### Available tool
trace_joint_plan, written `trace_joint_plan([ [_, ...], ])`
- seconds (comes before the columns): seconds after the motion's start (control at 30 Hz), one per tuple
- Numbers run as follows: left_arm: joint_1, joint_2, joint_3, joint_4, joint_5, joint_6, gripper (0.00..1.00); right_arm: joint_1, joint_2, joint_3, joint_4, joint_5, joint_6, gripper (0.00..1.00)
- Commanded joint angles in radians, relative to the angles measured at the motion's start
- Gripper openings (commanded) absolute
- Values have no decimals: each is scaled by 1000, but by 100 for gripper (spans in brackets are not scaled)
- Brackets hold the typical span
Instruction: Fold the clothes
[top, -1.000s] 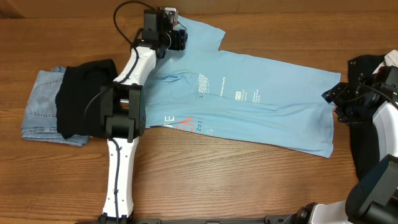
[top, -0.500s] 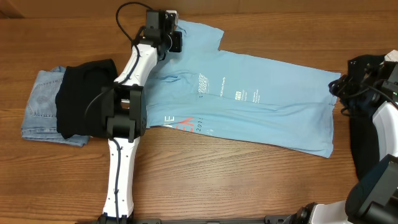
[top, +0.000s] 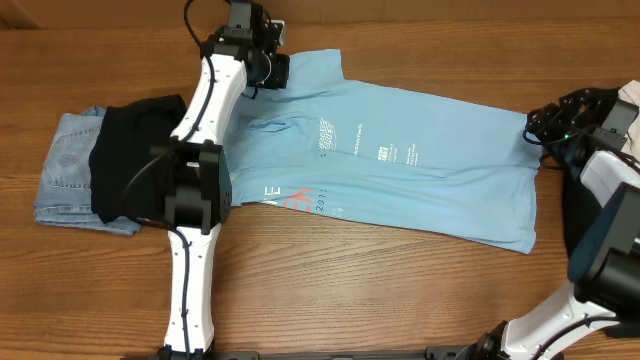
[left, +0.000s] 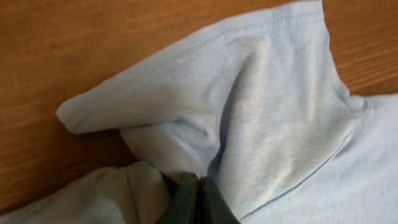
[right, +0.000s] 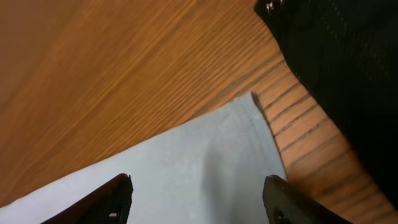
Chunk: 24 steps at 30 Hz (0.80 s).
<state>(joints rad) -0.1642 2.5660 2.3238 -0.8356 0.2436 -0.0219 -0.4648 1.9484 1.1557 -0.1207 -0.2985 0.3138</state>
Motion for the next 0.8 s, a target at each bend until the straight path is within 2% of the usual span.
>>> trace_joint_plan([
  [0.0,-7,-42,23,-25,17,23,4,-4,44,18,53,73,0,72],
  [0.33,-14,-64,26,-24,20,23,10,9,153,18,121,73,2,70],
  [0.4,-14,-64,30,-25,20,23,15,15,154,18,121,72,1,57],
  [0.5,-14,-66,38,-29,20,22,32,24,154,18,112,51,1,31],
  [0.53,-14,-68,38,-29,20,23,38,26,154,18,109,51,1,29],
  [0.63,-14,-77,38,-28,19,23,47,27,154,18,105,51,1,24],
  [0.73,-13,-92,38,-24,19,27,63,25,151,19,104,16,0,4],
  [0.77,-13,-95,38,-20,18,27,73,22,145,20,101,-9,0,4],
])
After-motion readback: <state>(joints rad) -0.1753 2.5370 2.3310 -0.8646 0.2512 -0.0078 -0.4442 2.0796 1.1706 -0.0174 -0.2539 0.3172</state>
